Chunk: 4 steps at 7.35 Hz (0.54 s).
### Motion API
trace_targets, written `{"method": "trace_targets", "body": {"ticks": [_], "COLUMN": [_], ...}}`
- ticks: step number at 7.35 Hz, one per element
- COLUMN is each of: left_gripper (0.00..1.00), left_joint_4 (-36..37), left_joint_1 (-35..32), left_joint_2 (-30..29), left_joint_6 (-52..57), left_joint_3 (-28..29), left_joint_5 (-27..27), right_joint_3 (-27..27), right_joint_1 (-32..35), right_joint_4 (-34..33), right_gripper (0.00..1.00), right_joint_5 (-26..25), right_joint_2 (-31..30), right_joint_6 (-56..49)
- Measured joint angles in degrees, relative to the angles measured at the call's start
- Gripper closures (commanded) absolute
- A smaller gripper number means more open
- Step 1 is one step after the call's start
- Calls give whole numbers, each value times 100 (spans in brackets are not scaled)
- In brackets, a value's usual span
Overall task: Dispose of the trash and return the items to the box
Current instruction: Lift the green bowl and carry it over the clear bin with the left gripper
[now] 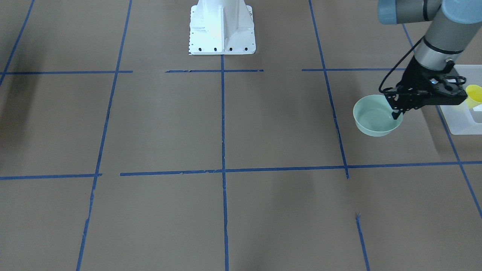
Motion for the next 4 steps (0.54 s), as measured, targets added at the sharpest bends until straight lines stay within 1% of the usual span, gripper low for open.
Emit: {"method": "trace_targets", "body": {"ticks": [2, 4], "left_gripper": [100, 100], "left_joint_4": [-10, -34], "left_joint_1": [-924, -1813], "left_joint_2": [228, 435], "left_joint_6": [1542, 3059], "left_joint_3": [547, 1241], "left_joint_5": [-305, -385], "right_joint_3": [24, 42], "right_joint_1": [-29, -33], "right_joint_4": [91, 118], "right_gripper": [0, 0], "right_joint_5": [1, 1], "right_joint_2": [7, 12], "right_joint_6": [17, 17]}}
